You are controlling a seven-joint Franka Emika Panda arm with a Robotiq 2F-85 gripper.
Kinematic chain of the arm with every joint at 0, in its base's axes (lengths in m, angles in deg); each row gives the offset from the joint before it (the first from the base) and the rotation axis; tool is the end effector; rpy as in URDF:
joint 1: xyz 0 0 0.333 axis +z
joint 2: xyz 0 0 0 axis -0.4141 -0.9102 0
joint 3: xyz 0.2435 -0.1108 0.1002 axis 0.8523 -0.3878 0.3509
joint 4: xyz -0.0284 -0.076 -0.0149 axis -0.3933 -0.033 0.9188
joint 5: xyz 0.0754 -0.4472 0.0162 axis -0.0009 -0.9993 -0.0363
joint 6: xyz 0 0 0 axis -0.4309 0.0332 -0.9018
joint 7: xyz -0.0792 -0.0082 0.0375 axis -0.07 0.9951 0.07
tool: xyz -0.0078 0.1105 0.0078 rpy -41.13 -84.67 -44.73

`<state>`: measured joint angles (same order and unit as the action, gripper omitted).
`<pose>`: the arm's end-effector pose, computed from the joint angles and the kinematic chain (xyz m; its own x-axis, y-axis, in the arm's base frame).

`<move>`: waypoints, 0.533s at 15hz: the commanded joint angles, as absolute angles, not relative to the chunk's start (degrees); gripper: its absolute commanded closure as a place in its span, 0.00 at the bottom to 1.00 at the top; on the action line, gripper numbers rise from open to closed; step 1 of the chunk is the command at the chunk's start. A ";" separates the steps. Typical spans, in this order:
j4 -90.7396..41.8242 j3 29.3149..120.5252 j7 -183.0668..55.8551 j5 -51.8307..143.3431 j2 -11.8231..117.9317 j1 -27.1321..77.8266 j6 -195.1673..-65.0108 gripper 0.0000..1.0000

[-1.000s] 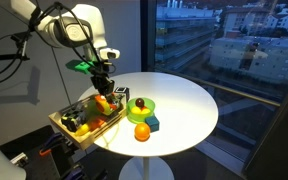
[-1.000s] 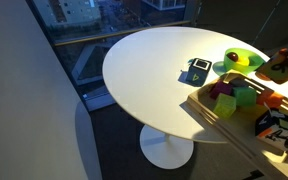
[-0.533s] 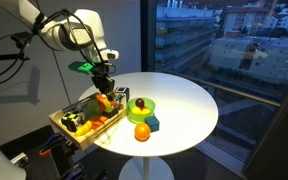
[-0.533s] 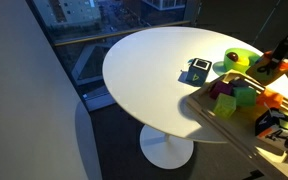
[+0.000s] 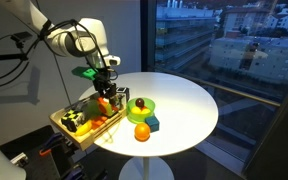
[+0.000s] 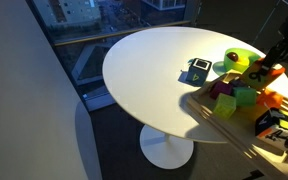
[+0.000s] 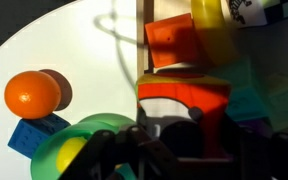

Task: Pick up the orange and green toy, then place it on the tray

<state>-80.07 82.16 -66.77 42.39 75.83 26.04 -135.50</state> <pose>0.4745 0.0391 0.2131 0.9892 0.1429 -0.0318 0.1450 -0.9866 0.0750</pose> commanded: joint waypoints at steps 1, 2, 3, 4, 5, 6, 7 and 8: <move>-79.36 82.19 -65.31 41.90 75.96 26.17 -135.41 0.01; -79.44 82.16 -65.31 41.97 76.18 26.15 -135.29 0.00; -79.44 82.14 -65.31 42.03 76.28 26.14 -135.23 0.00; -79.42 82.07 -65.53 42.30 76.46 26.15 -134.99 0.00; -79.34 82.00 -65.83 42.72 76.62 26.18 -134.54 0.00; -79.22 81.93 -65.95 43.12 76.79 26.20 -134.06 0.00; -79.10 81.84 -66.26 43.76 76.99 26.25 -133.51 0.00; -78.99 81.72 -66.77 44.55 77.27 26.34 -132.82 0.00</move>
<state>-79.88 82.10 -66.68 42.54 75.95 26.03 -135.34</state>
